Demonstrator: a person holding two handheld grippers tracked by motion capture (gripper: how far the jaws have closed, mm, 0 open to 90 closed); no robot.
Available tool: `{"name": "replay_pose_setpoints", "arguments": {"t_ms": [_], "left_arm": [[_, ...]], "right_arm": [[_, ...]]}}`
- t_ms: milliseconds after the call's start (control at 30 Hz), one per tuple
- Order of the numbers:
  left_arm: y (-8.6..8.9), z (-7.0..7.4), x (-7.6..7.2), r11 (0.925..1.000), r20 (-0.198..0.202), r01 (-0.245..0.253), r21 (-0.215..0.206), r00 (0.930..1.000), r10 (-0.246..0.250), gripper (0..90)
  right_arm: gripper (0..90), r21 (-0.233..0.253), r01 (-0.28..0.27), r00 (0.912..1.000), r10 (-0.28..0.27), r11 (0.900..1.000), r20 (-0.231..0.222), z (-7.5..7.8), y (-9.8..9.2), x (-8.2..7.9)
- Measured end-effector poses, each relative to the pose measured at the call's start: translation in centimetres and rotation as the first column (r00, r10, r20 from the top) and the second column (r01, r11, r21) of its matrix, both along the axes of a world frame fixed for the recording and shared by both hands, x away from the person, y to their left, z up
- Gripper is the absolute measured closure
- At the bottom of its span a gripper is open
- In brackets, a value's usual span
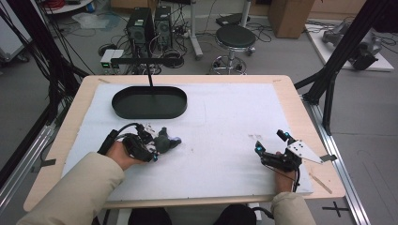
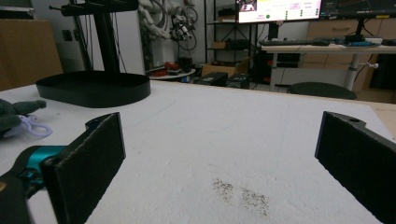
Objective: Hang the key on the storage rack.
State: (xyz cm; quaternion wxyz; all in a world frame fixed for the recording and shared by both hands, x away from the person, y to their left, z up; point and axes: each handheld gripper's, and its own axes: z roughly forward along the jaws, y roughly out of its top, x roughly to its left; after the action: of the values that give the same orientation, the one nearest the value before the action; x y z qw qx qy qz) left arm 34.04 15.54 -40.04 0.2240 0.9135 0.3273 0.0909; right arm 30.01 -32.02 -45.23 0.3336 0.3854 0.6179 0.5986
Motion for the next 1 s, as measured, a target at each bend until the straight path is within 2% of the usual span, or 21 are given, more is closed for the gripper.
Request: {"name": "replay_pose_setpoints", "arguments": {"t_ms": [167,300,367,467,533,567,633,667,733,800,1000], "left_arm": [[0.7,0.7,0.2,0.9987,0.026,-0.035,-0.037,0.9990,0.036,56.6],[1.6,1.6,0.2,0.9930,0.078,-0.079,-0.087,0.9932,0.086,56.6],[2.0,2.1,0.3,0.9911,0.094,-0.088,-0.099,0.9907,0.098,56.6],[2.5,3.1,0.5,0.9868,0.126,-0.106,-0.122,0.9845,0.121,56.6],[3.1,4.0,0.7,0.9789,0.152,-0.124,-0.162,0.9771,0.149,56.5],[3.1,4.0,0.7,0.9789,0.152,-0.124,-0.162,0.9771,0.149,56.6],[3.6,4.5,0.8,0.9744,0.159,-0.141,-0.176,0.9728,0.169,56.6],[4.0,5.0,1.1,0.9712,0.172,-0.153,-0.182,0.9675,0.185,56.6],[4.2,5.2,1.2,0.9688,0.175,-0.157,-0.192,0.9659,0.191,56.6],[4.6,5.8,1.5,0.9625,0.184,-0.174,-0.208,0.9596,0.213,56.6],[5.7,7.2,2.4,0.9499,0.213,-0.206,-0.235,0.9426,0.257,56.6]], "right_arm": [[0.7,0.002,0.000,1.0000,0.000,1.000,-0.003,0.0,0.0,0.0],[0.7,0.002,0.002,1.0000,-0.002,1.000,-0.006,0.0,0.0,0.0],[0.7,0.000,0.001,1.0000,-0.001,1.000,-0.005,0.0,0.0,0.0],[0.7,0.000,0.002,1.0000,-0.002,1.000,-0.006,0.0,0.0,0.1],[0.7,0.000,0.002,1.0000,-0.002,1.000,-0.007,0.0,0.0,0.1],[0.7,0.000,0.003,1.0000,-0.003,1.000,-0.006,0.0,0.0,0.1],[0.7,-0.004,0.001,1.0000,-0.001,1.000,-0.003,0.0,0.0,0.1],[0.7,0.000,0.002,1.0000,-0.002,1.000,-0.006,0.0,0.0,0.1],[0.7,-0.001,0.001,1.0000,-0.001,1.000,-0.008,0.0,0.0,0.0],[0.7,0.001,0.002,1.0000,-0.002,1.000,-0.008,0.0,0.0,0.0],[0.7,-0.001,0.003,1.0000,-0.003,1.000,-0.005,0.0,0.0,0.0]]}}
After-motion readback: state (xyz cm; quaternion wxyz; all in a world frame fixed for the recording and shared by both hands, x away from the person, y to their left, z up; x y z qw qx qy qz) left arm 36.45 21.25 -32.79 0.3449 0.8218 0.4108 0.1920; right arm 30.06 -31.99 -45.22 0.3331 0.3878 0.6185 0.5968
